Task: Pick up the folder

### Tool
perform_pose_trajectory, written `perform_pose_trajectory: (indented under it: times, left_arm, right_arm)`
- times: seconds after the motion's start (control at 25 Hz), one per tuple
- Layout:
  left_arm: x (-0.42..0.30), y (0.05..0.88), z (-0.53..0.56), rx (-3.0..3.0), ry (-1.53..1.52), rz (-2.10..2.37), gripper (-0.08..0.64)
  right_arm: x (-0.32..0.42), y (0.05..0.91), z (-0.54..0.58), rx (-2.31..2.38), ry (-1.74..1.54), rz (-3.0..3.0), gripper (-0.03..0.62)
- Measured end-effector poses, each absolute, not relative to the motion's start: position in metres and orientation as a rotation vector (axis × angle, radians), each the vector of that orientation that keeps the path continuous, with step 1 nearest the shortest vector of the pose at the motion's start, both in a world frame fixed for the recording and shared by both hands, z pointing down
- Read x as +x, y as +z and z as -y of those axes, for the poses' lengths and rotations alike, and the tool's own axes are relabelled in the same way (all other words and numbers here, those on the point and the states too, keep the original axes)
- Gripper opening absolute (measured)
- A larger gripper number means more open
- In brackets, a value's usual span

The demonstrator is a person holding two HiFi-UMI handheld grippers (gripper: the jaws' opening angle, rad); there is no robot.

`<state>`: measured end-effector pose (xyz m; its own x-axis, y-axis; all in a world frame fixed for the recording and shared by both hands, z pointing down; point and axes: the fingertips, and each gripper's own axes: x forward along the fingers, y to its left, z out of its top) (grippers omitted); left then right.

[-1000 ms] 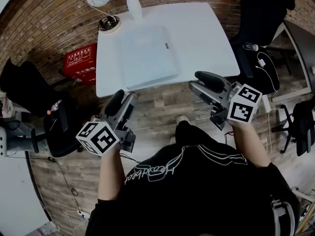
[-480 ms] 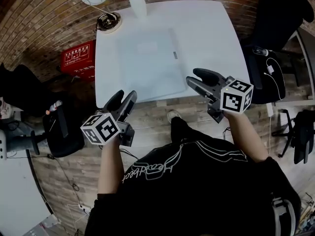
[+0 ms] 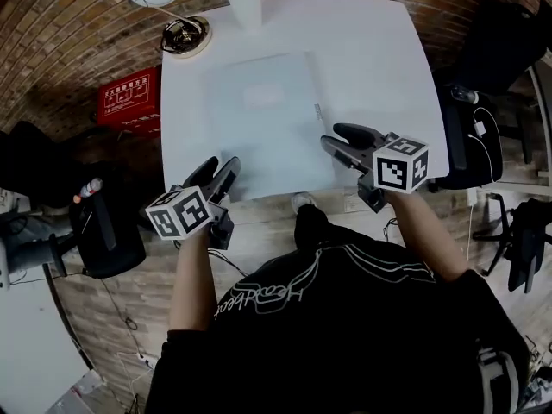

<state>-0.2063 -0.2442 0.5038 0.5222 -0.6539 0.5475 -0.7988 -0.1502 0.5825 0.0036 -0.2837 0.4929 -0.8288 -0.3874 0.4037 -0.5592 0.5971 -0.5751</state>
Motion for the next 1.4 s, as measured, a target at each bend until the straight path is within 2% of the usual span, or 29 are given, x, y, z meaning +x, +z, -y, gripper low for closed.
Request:
perform_pose_trajectory:
  times: [0.36, 0.52, 0.68, 1.4]
  left_arm:
    - [-0.213, 0.530, 0.261, 1.788, 0.217, 1.180, 0.256]
    - [-0.213, 0.536, 0.260, 1.774, 0.217, 1.162, 0.249]
    - [-0.215, 0.538, 0.260, 1.774, 0.218, 1.164, 0.219]
    - [-0.212, 0.540, 0.254, 1.785, 0.257, 1.202, 0.212]
  right_arm:
    - [-0.005, 0.532, 0.302, 0.798, 1.148, 2.482, 0.173]
    - [-0.006, 0.543, 0.302, 0.807, 1.136, 2.440, 0.150]
    - [-0.006, 0.545, 0.304, 0.826, 1.126, 2.422, 0.137]
    - [-0.003, 0.546, 0.298, 0.879, 1.125, 2.407, 0.126]
